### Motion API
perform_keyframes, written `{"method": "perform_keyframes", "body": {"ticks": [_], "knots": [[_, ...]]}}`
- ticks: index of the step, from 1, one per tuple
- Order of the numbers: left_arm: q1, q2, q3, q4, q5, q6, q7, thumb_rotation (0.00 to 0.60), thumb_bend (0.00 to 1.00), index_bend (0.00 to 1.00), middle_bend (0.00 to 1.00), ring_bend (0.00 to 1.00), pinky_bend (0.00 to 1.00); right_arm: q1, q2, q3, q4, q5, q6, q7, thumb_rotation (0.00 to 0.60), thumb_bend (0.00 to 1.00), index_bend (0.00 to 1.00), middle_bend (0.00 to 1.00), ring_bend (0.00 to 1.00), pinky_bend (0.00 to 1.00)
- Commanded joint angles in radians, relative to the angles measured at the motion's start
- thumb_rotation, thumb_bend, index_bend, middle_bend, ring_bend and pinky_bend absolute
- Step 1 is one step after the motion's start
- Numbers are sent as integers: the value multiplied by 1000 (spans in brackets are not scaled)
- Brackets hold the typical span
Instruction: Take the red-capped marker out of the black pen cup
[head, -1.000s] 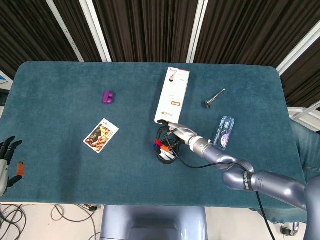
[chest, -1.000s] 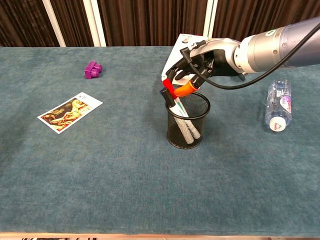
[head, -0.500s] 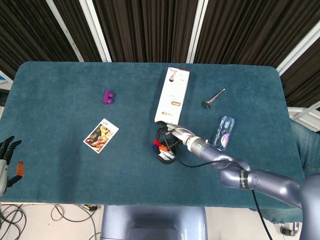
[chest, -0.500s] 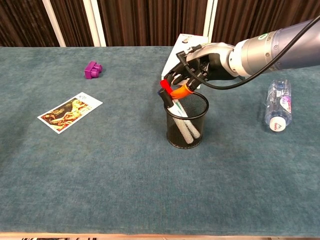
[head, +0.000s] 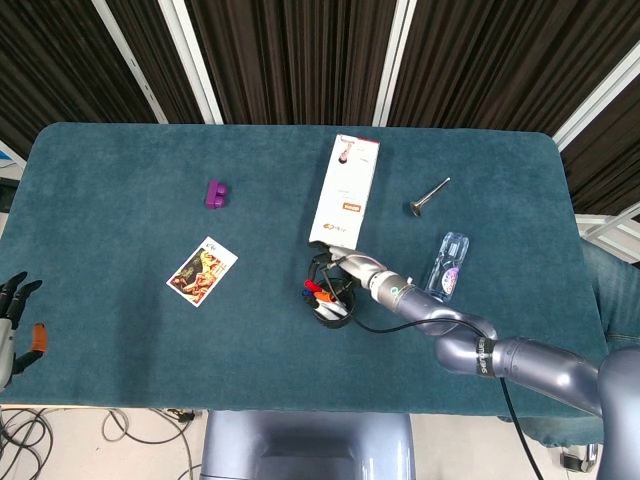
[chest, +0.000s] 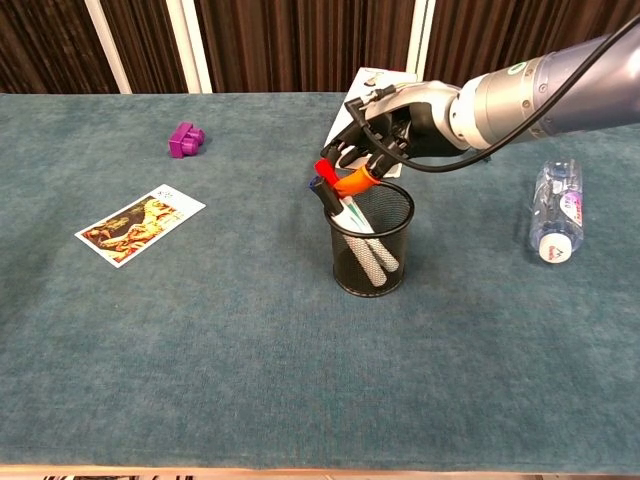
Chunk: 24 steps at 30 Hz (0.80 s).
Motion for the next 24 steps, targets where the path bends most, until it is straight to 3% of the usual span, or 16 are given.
{"method": "perform_keyframes", "body": {"ticks": [1,24], "knots": [[0,1,-1,0,-1,0,-1,600,537,145,54,92,86,2,-1,3,0,3,-2,-3,600,416,492,0,0,181],[1,2,-5,-2,-10,0,-3,600,537,147,54,92,86,-9,19,15,-10,25,-20,-21,600,451,565,0,0,181]]}}
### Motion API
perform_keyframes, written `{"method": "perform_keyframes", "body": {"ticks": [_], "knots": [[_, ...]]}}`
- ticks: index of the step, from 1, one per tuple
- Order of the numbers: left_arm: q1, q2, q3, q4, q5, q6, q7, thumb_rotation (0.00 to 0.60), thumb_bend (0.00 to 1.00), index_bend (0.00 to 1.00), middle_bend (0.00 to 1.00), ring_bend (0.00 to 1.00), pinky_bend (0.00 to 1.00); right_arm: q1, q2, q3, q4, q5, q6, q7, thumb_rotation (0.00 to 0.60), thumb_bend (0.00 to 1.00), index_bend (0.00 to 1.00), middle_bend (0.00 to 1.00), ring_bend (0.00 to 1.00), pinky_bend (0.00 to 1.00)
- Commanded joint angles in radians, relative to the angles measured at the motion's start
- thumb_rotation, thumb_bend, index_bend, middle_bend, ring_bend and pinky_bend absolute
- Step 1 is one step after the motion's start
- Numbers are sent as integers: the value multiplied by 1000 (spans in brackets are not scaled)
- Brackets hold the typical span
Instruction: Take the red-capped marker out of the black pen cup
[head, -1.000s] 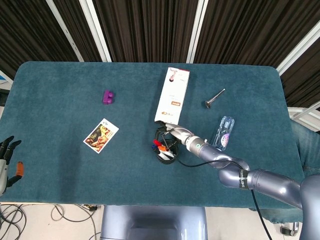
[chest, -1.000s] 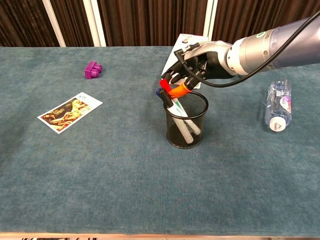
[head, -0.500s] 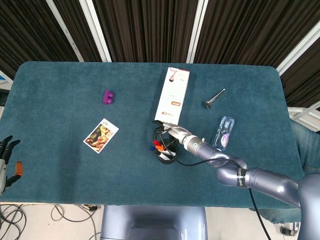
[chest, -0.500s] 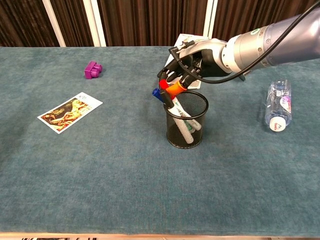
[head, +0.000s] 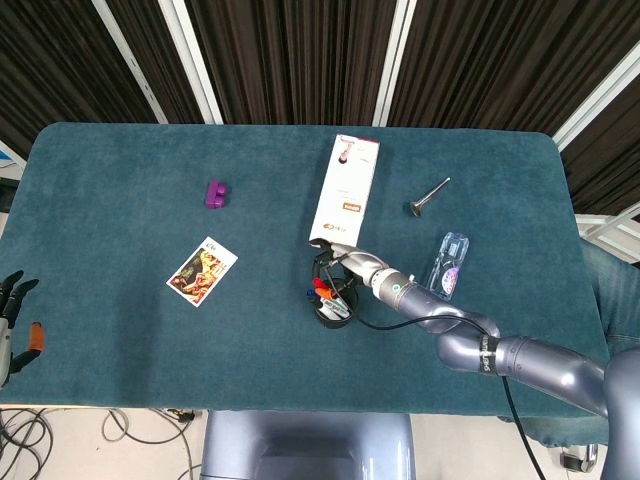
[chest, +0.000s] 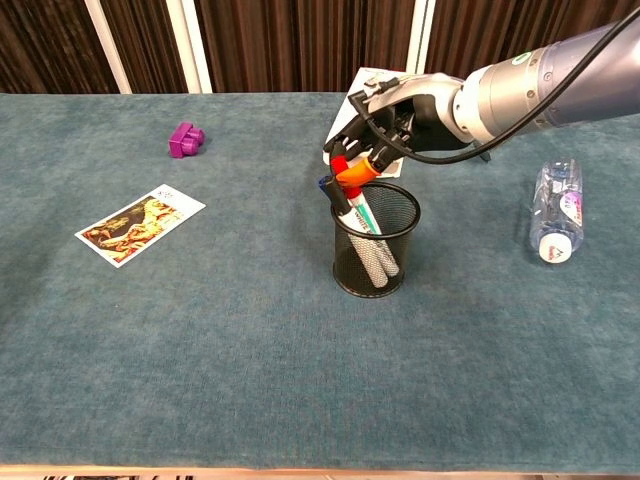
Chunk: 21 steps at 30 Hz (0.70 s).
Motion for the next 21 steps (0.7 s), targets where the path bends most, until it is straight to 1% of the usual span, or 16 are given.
{"method": "perform_keyframes", "body": {"ticks": [1,8,13,16,21], "knots": [[0,0,0,-1,-2,-2,-1,600,537,147,54,92,86,-4,2,0,-1,0,-3,1,600,452,567,0,0,181],[0,0,0,0,-3,-3,-2,600,538,147,54,93,86,-20,12,11,-10,-5,-11,11,600,453,580,0,0,181],[0,0,0,0,-3,-3,-1,600,538,147,54,93,86,-37,34,31,-32,-19,-7,21,600,453,585,0,0,181],[0,-1,0,1,-2,-3,-1,600,538,147,54,93,86,-53,60,48,-60,-30,-1,30,600,452,584,0,0,181],[0,-1,0,0,-1,-2,2,600,538,148,54,93,86,-100,149,91,-145,-56,19,54,600,453,584,0,0,181]]}}
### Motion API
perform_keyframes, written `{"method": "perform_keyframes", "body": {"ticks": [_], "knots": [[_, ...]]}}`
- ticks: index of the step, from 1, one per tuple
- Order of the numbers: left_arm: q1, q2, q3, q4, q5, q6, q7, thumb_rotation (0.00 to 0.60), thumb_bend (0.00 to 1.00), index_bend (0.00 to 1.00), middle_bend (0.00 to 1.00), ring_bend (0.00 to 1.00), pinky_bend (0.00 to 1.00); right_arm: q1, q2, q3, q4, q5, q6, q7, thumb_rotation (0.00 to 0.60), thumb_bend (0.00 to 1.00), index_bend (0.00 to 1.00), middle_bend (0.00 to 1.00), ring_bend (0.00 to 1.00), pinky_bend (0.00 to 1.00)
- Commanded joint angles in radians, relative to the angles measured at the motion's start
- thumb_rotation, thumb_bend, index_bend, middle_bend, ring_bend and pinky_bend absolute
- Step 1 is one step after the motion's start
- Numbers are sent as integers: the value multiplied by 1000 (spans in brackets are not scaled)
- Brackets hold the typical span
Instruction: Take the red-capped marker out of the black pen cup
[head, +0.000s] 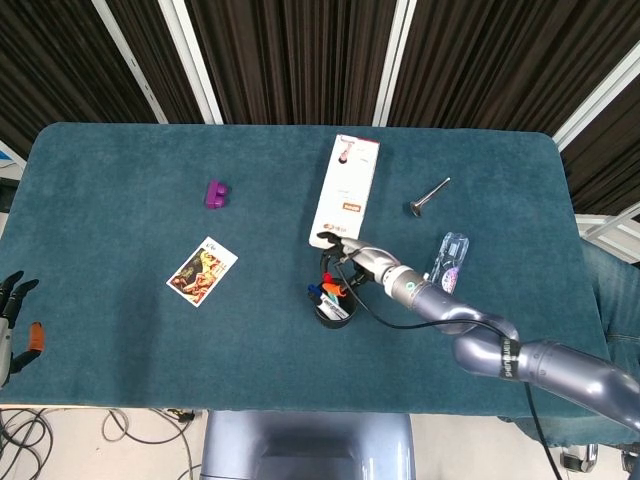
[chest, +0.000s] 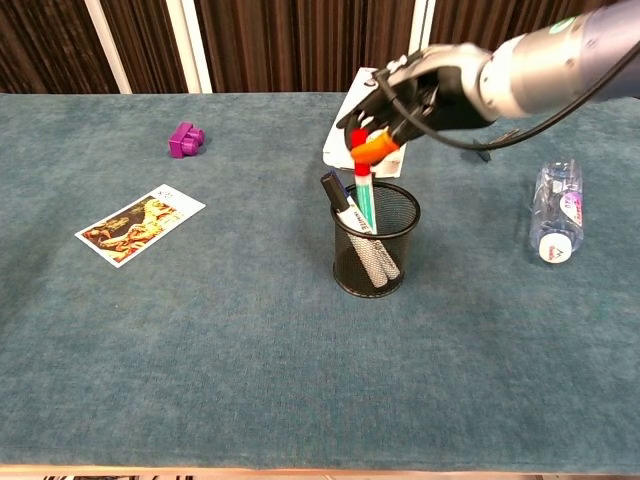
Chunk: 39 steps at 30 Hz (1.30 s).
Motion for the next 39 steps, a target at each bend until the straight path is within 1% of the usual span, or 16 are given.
{"method": "perform_keyframes", "body": {"ticks": [1,5,10,15,19,22,26,29,37,39], "knots": [[0,0,0,1,1,1,1,600,539,148,54,93,86,-42,75,38,-68,-24,18,23,600,453,584,0,0,181],[1,-1,0,1,2,4,2,600,538,148,54,93,86,-88,162,75,-140,-49,30,52,600,452,584,0,0,181],[2,-2,1,0,2,4,4,600,538,149,54,92,86,-170,291,139,-232,-93,44,124,600,452,584,0,0,181],[2,-3,-1,-2,0,5,3,600,538,149,54,93,86,-263,392,205,-294,-166,58,245,600,452,584,0,0,181],[2,-3,-2,-2,-2,5,3,600,538,149,54,93,86,-319,441,223,-313,-261,54,349,600,452,584,0,0,181],[2,-3,-1,-3,0,5,5,600,538,149,54,93,86,-335,450,206,-309,-340,49,415,600,453,585,0,0,181],[3,-4,0,-3,3,8,6,600,538,149,54,93,86,-322,422,142,-280,-440,51,474,600,452,584,0,0,181],[3,-4,-2,-3,1,9,4,600,538,149,54,93,86,-291,381,76,-243,-501,51,513,600,452,585,0,0,181],[1,-2,-4,-1,-3,3,-2,600,539,149,54,93,86,-195,280,-56,-123,-561,31,554,600,452,585,0,0,181],[1,-3,-4,-2,-3,2,-1,600,539,149,54,93,86,-174,263,-79,-102,-563,27,565,600,452,585,0,0,181]]}}
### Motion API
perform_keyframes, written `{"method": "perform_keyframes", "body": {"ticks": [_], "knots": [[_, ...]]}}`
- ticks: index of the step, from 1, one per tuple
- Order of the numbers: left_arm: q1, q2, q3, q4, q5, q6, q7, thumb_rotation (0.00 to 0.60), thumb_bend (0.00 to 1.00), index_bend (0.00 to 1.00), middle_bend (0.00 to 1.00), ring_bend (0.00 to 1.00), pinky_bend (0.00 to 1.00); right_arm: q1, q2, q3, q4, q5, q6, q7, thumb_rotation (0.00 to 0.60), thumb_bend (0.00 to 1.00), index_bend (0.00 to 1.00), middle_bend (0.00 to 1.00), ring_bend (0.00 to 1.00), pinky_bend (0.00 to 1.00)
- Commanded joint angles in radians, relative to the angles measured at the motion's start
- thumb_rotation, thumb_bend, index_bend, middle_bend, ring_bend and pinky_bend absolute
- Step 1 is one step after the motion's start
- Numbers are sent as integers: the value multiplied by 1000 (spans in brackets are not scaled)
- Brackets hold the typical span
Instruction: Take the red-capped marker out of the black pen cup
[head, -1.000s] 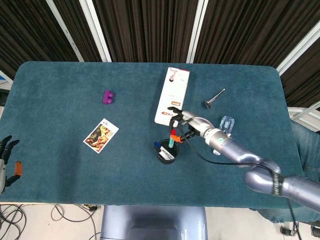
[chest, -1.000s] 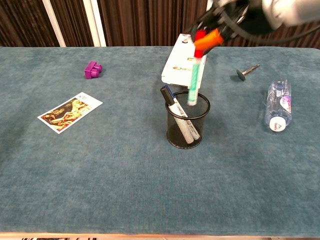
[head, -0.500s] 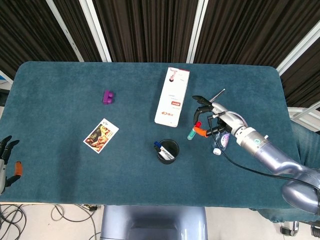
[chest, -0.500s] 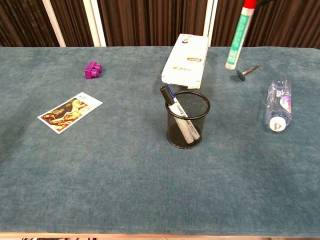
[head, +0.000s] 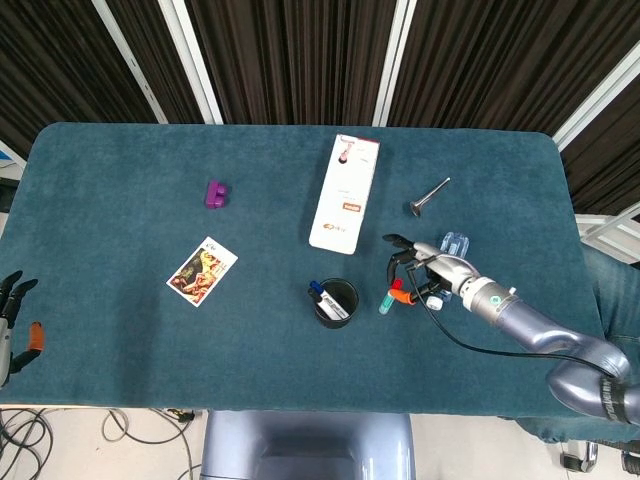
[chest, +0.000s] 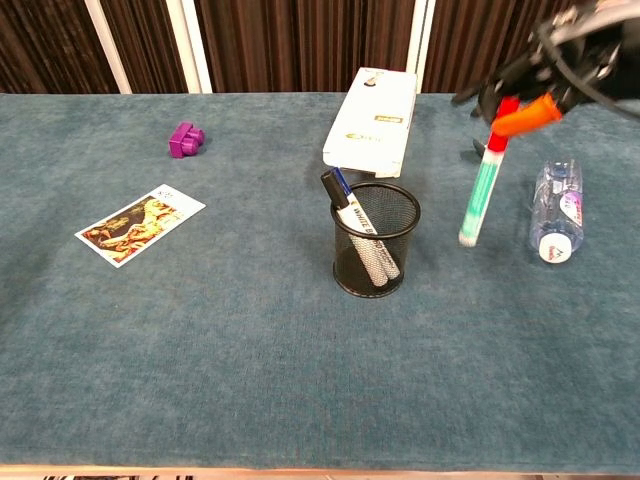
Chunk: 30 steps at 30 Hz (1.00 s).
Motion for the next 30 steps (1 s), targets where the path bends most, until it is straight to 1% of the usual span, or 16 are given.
{"method": "perform_keyframes", "body": {"ticks": [1,8,17,20,22,23,25,27,30], "knots": [[0,0,1,-1,1,0,1,600,539,149,54,93,86,47,-41,-50,44,-12,-14,27,600,452,585,0,0,181],[1,1,1,-1,3,1,-2,600,538,149,54,93,86,129,-94,-131,108,-13,-50,41,600,452,584,0,0,181],[0,2,1,-2,3,0,-5,600,538,149,54,93,86,189,-135,-192,151,15,-61,41,600,446,583,0,0,181],[1,3,0,-3,1,0,-7,600,539,149,54,93,86,198,-138,-204,153,26,-54,40,600,418,510,0,0,181],[1,4,0,-3,0,-1,-7,600,539,149,54,93,87,205,-138,-212,155,31,-52,38,600,401,424,0,0,181],[0,4,1,-3,1,-1,-7,600,539,149,54,93,87,208,-137,-215,154,35,-50,38,600,393,365,0,0,181],[0,4,1,-2,1,-1,-7,600,539,149,54,93,87,209,-133,-216,151,43,-37,42,600,371,194,0,0,181],[0,4,1,-2,1,-1,-7,600,539,149,54,94,87,205,-128,-211,147,51,-11,46,600,361,128,0,0,181],[0,4,0,-2,-1,-2,-7,600,539,149,54,94,88,184,-108,-189,137,62,69,42,600,348,63,0,0,180]]}}
